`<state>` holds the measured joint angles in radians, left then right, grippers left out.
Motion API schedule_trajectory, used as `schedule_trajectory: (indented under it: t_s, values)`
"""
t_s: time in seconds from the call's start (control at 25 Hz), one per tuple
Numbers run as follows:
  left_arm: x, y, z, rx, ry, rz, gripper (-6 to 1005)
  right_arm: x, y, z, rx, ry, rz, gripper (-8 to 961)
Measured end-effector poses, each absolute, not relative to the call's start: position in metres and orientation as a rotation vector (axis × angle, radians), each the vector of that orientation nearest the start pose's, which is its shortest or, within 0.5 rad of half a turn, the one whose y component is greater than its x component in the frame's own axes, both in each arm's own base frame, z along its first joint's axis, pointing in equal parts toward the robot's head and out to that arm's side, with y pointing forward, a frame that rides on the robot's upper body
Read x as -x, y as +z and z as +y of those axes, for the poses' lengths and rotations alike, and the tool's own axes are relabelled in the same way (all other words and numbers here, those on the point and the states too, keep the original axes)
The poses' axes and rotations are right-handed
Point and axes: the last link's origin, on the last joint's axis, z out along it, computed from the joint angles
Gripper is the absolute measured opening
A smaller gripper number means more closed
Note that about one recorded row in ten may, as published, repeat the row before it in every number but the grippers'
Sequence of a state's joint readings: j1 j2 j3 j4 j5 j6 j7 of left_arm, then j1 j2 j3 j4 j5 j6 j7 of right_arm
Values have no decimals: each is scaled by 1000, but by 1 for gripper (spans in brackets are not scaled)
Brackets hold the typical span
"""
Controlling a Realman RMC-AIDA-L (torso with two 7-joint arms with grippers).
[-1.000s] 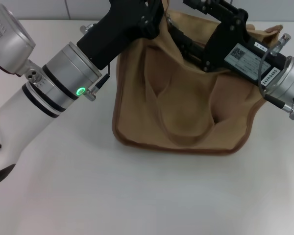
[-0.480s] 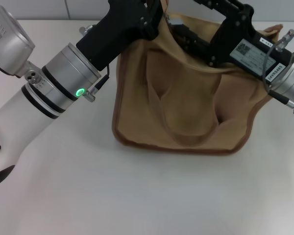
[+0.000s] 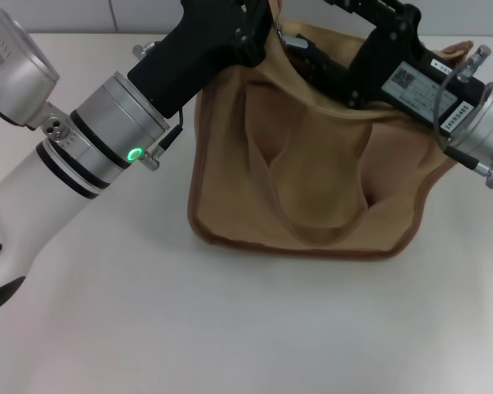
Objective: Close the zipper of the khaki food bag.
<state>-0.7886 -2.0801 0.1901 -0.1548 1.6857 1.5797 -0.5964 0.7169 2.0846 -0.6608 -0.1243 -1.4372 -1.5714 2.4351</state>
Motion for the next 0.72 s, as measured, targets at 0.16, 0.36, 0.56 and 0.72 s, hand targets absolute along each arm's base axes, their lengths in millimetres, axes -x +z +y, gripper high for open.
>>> schedule_trajectory:
  t_s: [0.16, 0.36, 0.56, 0.72]
  values:
    - [164, -49, 352, 2106, -1495, -343, 17, -186, -33, 355, 1831, 1779, 2473, 687]
    - [164, -49, 351, 2105, -1494, -346, 17, -185, -34, 353, 1839, 1779, 2485, 686]
    - [165, -49, 352, 2105, -1495, -350, 17, -190, -37, 349, 1820, 1762, 2508, 685]
    - [164, -49, 352, 2104, -1496, -349, 17, -191, -39, 347, 1814, 1750, 2517, 684]
